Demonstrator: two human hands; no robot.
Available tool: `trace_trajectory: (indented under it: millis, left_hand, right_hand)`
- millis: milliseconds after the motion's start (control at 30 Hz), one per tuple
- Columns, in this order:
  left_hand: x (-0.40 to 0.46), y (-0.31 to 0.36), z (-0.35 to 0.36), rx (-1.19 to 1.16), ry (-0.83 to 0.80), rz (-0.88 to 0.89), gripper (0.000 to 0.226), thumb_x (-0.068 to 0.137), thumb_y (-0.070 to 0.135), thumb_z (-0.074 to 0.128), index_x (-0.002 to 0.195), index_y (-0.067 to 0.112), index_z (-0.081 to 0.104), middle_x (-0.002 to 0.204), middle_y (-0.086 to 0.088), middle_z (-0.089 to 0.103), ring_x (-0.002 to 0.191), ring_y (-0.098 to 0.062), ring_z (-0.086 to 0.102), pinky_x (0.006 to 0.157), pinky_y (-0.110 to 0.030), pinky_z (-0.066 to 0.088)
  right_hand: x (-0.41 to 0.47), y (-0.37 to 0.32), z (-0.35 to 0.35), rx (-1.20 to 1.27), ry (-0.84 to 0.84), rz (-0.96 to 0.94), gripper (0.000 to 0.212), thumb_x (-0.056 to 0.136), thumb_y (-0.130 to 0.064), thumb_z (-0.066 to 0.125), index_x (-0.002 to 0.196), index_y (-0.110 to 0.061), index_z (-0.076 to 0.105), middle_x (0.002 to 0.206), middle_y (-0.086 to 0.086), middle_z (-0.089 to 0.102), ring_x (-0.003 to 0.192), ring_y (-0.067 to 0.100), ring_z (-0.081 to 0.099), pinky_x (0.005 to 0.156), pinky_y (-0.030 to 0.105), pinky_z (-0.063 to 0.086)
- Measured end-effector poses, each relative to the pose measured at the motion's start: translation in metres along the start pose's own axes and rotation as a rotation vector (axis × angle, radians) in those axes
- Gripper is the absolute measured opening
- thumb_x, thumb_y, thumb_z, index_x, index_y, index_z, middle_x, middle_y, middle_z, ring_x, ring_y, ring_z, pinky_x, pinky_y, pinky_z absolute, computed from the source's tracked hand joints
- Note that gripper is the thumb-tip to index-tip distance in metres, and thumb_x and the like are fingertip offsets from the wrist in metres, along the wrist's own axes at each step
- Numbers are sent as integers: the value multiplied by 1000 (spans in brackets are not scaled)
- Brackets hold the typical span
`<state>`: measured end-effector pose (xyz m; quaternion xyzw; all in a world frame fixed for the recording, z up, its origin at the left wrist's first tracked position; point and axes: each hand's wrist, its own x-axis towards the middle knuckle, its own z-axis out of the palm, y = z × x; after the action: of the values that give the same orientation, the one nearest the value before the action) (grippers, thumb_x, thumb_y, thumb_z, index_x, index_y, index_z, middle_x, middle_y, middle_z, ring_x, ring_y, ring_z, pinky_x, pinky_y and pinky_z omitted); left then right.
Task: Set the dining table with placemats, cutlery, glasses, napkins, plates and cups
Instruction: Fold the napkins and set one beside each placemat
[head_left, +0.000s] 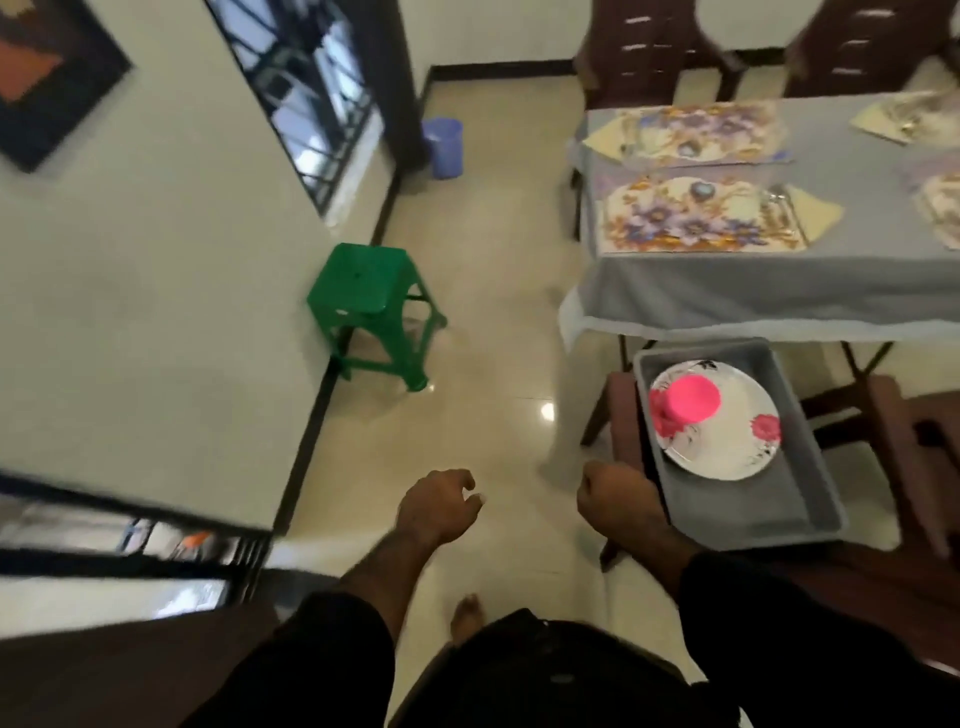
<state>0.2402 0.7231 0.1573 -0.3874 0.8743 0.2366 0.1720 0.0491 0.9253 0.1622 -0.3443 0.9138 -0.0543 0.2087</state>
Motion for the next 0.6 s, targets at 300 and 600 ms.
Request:
trace_trajectory:
  millis: [300, 600]
  left_hand:
    - [123, 107, -17, 213, -187, 382, 41, 94, 61, 60, 125, 36, 69, 116, 6, 76, 112, -22, 68, 90, -35, 55]
    - [229, 237, 5, 337, -233, 596, 38, 98, 54, 57, 125, 31, 70, 112, 2, 77, 110, -25, 70, 88, -35, 55]
  right_hand:
    - [-5, 67, -7, 293, 142, 564, 21, 91, -37, 55, 85, -17, 61, 92, 3, 71, 89, 28, 69, 71, 34, 50]
    - [71, 154, 16, 460, 134, 807, 23, 93, -39, 54, 88, -19, 63, 92, 3, 73, 90, 29, 69, 75, 36, 54]
